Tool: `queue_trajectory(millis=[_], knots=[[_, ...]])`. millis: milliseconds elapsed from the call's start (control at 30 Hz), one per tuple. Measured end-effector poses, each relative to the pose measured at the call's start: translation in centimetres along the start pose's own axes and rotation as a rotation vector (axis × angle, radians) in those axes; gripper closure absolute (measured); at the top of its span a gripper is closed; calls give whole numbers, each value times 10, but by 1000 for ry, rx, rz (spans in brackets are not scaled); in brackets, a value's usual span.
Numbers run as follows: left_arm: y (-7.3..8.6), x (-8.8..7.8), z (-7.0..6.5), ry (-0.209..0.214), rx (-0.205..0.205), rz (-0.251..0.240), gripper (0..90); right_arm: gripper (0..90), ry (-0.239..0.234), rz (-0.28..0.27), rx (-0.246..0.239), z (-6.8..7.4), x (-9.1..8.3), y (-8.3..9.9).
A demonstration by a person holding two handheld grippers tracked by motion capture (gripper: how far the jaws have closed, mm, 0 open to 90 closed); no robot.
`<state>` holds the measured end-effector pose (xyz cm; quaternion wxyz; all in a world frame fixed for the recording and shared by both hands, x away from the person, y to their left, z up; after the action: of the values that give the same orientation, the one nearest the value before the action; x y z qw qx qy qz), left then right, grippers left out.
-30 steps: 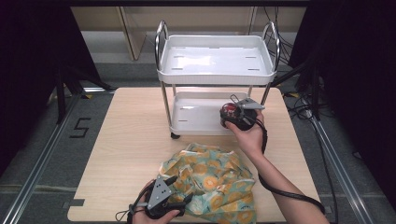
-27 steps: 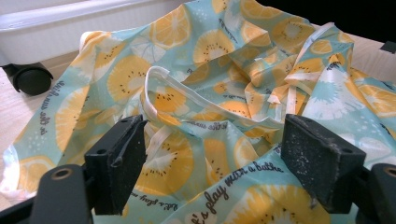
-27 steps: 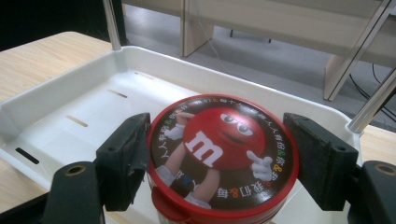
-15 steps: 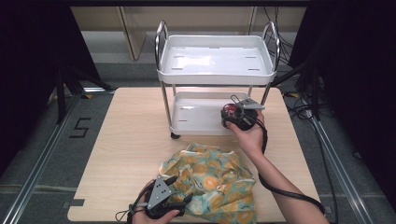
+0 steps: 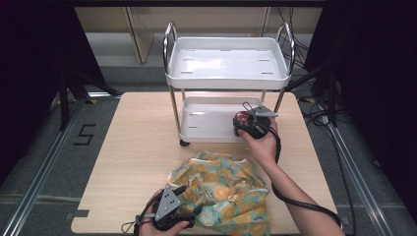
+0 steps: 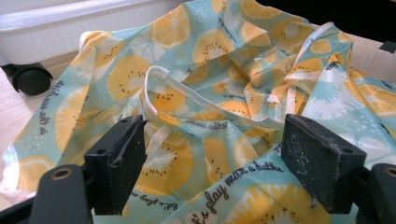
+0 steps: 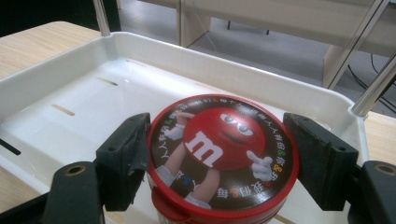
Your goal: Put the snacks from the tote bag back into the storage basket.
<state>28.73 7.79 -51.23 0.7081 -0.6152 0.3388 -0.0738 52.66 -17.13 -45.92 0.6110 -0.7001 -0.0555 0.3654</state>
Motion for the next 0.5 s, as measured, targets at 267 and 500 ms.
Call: queue_trajectory(millis=[267, 500], knots=[[0, 0, -1, -1, -15, 6, 219, 271, 5, 1, 34, 1, 4, 6], [0, 0, 0, 3, 4, 0, 219, 270, -10, -2, 58, 1, 6, 8]])
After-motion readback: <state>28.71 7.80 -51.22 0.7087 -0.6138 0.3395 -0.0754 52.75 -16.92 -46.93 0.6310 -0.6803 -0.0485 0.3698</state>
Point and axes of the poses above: each handheld gripper's, and its own axes: x roughly forward along the jaws, y roughly out of its underside, z roughly to its left, the point moved 4 cm from there along x, roughly forward along the jaws, and after that the axes turned 11 degrees about -y, right-handed, at the moved point
